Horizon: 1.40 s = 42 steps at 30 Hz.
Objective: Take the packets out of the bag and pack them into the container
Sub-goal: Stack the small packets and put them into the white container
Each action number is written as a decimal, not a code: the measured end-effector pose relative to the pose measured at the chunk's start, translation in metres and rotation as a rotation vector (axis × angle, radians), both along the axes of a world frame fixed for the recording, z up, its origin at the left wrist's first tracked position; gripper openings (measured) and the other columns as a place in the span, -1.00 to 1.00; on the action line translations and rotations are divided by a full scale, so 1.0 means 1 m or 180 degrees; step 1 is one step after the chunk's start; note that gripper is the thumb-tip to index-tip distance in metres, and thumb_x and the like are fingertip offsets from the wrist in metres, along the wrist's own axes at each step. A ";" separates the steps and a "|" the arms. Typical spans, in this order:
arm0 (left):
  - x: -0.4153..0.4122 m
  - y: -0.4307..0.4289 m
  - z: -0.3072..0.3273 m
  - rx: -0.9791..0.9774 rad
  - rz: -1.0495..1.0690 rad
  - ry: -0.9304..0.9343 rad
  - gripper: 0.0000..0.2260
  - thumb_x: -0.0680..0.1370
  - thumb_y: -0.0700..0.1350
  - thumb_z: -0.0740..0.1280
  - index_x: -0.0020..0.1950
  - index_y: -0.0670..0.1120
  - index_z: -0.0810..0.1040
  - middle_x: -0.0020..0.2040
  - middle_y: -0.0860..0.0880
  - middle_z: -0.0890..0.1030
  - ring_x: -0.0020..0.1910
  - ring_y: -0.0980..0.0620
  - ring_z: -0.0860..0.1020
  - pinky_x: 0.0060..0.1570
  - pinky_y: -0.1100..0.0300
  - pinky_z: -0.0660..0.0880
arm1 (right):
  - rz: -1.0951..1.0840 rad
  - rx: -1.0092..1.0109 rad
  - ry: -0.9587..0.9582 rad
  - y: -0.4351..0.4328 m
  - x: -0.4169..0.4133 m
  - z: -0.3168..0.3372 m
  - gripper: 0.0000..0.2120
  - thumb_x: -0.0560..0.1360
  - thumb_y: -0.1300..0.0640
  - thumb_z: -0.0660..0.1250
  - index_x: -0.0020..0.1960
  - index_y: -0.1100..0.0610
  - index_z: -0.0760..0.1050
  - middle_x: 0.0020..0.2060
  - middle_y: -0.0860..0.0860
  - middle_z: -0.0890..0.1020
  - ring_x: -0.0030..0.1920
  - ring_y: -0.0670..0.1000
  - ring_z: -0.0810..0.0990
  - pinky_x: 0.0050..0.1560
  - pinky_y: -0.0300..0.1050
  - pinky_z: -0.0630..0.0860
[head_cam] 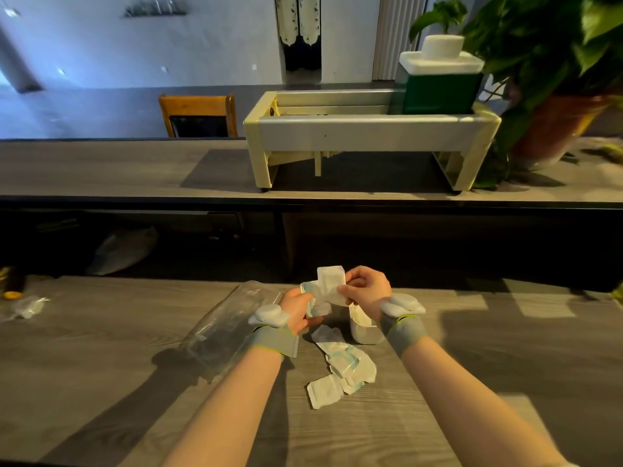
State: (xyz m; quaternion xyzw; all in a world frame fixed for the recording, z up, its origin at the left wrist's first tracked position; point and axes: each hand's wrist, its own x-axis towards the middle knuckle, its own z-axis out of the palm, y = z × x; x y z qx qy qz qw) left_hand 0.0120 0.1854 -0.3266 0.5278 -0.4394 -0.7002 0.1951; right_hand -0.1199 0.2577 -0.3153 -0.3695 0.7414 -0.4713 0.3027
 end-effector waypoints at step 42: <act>0.065 -0.025 -0.081 0.0596 0.0519 -0.0543 -0.72 0.60 -0.25 0.15 0.31 -0.13 0.40 -0.19 -0.07 0.49 -0.30 0.06 0.45 -0.32 0.19 0.40 | 0.1260 0.2758 0.1920 -0.032 0.059 -0.096 -0.68 0.58 0.26 0.17 0.31 0.28 0.37 0.28 0.21 0.46 0.26 0.21 0.48 0.16 0.03 0.45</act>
